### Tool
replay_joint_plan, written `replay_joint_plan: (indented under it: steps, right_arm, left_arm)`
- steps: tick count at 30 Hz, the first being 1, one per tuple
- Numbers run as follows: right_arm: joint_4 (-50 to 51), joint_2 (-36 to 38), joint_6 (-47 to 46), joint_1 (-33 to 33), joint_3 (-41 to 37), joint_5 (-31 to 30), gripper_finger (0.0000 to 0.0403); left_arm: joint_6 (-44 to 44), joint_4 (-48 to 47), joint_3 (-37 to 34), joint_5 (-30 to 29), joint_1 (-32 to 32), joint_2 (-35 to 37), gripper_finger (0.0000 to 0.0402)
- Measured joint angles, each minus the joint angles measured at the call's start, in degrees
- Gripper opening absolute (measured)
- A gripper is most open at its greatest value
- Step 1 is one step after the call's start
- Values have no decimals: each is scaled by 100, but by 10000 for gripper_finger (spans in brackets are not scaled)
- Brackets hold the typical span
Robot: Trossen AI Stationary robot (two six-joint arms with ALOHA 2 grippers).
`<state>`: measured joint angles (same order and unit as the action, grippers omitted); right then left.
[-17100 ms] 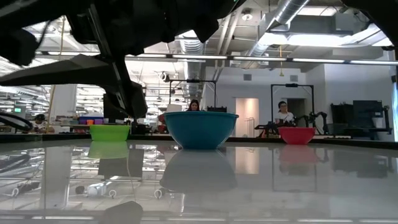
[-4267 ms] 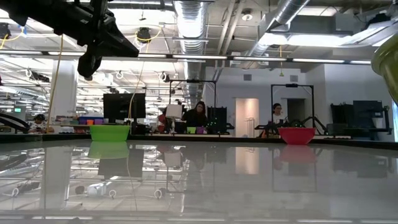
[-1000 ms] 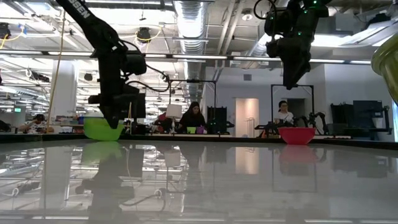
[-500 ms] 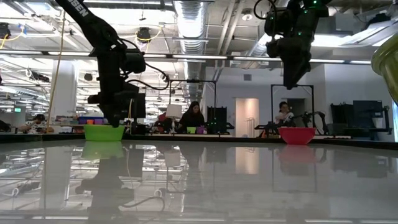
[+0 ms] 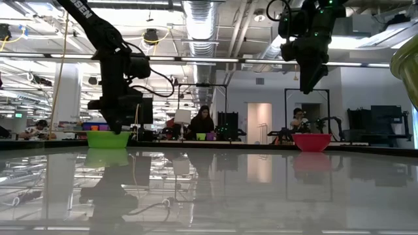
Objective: Nest bowls inside each other by size order
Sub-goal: Stack the light green bowl into the dark blue bowl
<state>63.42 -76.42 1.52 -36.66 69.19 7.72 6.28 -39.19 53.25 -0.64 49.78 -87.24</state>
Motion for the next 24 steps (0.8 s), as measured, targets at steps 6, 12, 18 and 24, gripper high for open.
replay_joint_plan:
  steps: [6, 12, 18, 24]
  right_arm:
    - [0, 0, -93, 137, -2, 1, 203]
    - [3, 0, -152, 319, -2, 3, 203]
    - [2, 0, -249, 443, -2, 3, 203]
    - [1, 55, -291, 443, -4, 2, 203]
  left_arm:
    - [20, -289, 0, 301, -8, 0, 2]
    - [97, -386, 0, 1369, -381, 44, 0]
    - [659, 496, -2, 2532, -1378, 356, 0]
    - [1975, 2630, -2, 3040, -2670, 721, 0]
